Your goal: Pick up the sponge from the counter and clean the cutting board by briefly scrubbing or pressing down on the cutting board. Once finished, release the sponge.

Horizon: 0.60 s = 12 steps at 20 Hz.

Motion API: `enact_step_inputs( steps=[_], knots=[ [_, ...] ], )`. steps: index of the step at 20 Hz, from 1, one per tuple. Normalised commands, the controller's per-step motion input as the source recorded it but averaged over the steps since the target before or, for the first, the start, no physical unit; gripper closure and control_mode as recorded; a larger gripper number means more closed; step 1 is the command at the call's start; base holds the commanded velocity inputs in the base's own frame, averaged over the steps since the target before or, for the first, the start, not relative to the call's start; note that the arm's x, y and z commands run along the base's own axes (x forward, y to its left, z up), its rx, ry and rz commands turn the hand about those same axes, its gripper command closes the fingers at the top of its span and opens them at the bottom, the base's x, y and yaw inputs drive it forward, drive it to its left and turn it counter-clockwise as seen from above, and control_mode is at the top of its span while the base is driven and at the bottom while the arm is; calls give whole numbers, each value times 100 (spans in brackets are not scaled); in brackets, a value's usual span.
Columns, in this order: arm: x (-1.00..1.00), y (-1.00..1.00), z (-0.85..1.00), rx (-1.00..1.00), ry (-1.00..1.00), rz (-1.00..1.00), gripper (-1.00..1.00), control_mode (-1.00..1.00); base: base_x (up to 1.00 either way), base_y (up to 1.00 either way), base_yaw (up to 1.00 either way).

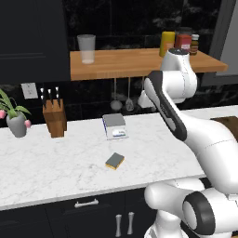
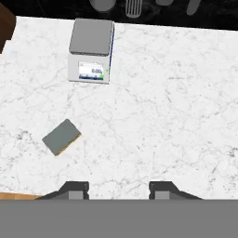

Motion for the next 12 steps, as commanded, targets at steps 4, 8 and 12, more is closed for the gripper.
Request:
enact_step_inputs(
  steps=[4,8,12],
  knots=[
    [-1,0,0,0,0,0,-100,-100,0,0,0],
    [-5,22,-29,0,0,-4,-100,-100,0,0,0],
    [-5,76,-60,-1,0,-14,-100,-100,0,0,0]
  ],
)
